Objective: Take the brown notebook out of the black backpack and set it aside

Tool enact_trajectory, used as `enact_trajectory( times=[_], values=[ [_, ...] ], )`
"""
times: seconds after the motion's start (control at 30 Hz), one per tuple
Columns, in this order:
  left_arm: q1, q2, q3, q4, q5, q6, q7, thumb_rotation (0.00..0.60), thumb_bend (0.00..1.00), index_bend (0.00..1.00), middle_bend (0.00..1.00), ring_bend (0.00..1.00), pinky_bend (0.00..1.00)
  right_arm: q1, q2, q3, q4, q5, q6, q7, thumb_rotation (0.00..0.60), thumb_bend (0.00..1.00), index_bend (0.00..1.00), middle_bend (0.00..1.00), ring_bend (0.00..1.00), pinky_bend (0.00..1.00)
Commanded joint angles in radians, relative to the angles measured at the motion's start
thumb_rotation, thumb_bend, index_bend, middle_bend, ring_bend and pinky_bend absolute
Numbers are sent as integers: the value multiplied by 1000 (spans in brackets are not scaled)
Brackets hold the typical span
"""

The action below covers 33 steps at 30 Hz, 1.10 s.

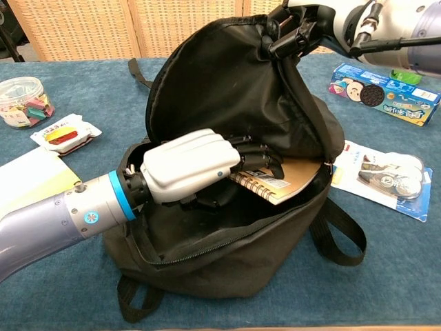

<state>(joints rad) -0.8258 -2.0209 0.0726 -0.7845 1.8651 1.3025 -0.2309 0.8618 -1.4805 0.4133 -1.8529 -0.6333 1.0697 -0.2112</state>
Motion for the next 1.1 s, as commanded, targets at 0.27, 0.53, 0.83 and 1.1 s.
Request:
enact_trajectory(
  times=[0.27,0.53,0.83,1.1],
  values=[
    [57,48,16,2,18,209,-127,600,740,782,495,355,352,-22,9,-19,43,-18,-14,37,600,724,707,700,565,569],
    [80,124,11,-78,13,288,-187,600,739,794,513,367,364,-32,13,-31,72,-21,-27,51,600,724,708,700,565,569],
    [99,267,14,-311,22,334,-209,600,736,814,535,368,366,-45,11,-47,114,-12,-38,62,600,724,708,700,565,569],
    [98,362,-10,-481,33,355,-206,600,734,816,536,368,366,-49,15,-55,106,-18,-41,55,600,724,708,700,565,569]
  ],
)
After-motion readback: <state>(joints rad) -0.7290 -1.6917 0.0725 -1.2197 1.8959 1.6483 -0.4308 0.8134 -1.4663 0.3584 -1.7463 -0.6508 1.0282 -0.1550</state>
